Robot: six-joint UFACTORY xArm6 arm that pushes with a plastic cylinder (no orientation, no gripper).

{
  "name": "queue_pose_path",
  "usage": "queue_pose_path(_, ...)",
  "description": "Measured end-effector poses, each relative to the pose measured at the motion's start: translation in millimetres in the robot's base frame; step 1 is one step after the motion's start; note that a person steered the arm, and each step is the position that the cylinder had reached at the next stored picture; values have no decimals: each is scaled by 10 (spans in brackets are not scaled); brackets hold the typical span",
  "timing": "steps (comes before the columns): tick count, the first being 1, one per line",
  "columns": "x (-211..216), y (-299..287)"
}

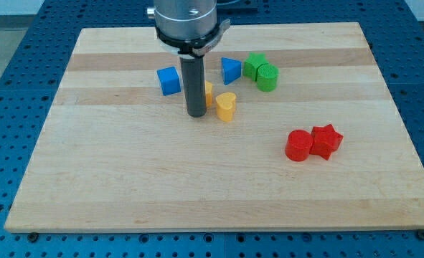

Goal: Move the yellow hexagon diagonal to the blue triangle

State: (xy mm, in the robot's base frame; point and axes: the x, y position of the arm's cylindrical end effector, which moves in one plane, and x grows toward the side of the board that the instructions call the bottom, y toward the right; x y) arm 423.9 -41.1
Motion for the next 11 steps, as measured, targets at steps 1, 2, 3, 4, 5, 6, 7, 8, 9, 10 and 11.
queue_pose_path(1, 32, -29)
queue_pose_path(2, 39, -173)
queue_pose_path(3, 15, -271)
queue_pose_path(4, -90, -271)
queue_pose_path(5, -176, -244)
queue_pose_path(6, -249, -134)
queue_pose_path(7, -327, -23)
queue_pose_path(8, -341, -10)
queue_pose_path(9, -341, -10)
queue_pose_path(10, -341, 12)
queue_pose_path(11, -341, 51)
